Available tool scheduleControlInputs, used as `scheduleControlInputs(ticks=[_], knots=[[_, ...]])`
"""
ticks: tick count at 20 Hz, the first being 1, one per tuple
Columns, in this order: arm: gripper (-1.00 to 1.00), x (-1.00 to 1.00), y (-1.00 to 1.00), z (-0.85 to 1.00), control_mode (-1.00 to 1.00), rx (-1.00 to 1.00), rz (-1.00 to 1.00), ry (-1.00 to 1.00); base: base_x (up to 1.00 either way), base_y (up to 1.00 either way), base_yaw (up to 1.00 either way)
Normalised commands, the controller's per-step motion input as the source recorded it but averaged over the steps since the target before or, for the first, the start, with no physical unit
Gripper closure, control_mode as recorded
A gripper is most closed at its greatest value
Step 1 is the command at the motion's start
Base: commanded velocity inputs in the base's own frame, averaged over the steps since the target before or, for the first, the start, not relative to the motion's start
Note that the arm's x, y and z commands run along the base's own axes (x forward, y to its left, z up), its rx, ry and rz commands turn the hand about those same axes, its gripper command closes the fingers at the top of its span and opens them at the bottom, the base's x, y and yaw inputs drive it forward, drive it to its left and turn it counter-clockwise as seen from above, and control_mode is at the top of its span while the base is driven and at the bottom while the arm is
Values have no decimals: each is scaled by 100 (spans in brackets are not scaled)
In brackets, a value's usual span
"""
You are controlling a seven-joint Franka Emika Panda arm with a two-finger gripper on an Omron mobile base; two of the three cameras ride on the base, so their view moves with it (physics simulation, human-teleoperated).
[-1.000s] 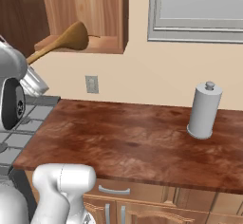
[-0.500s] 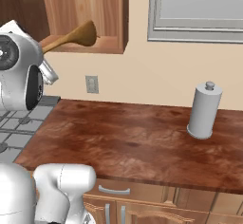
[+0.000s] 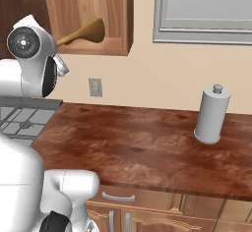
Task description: Organize the utensils by type. Pick up the wooden spoons from the counter and place them in the open cabinet. Then pick up the metallic utensils from the counter and place them in the open drawer.
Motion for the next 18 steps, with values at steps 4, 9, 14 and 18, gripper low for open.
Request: scheduleControlInputs(ticks=[4, 9, 14, 18], knots=[[100, 52, 22, 3, -100, 0, 0, 11, 0, 0, 0], [100, 57, 27, 0, -100, 0, 0, 9, 0, 0, 0], [100, 72, 9, 0, -100, 1, 0, 1, 0, 0, 0], [100, 76, 0, 0, -100, 5, 0, 0, 0, 0, 0]])
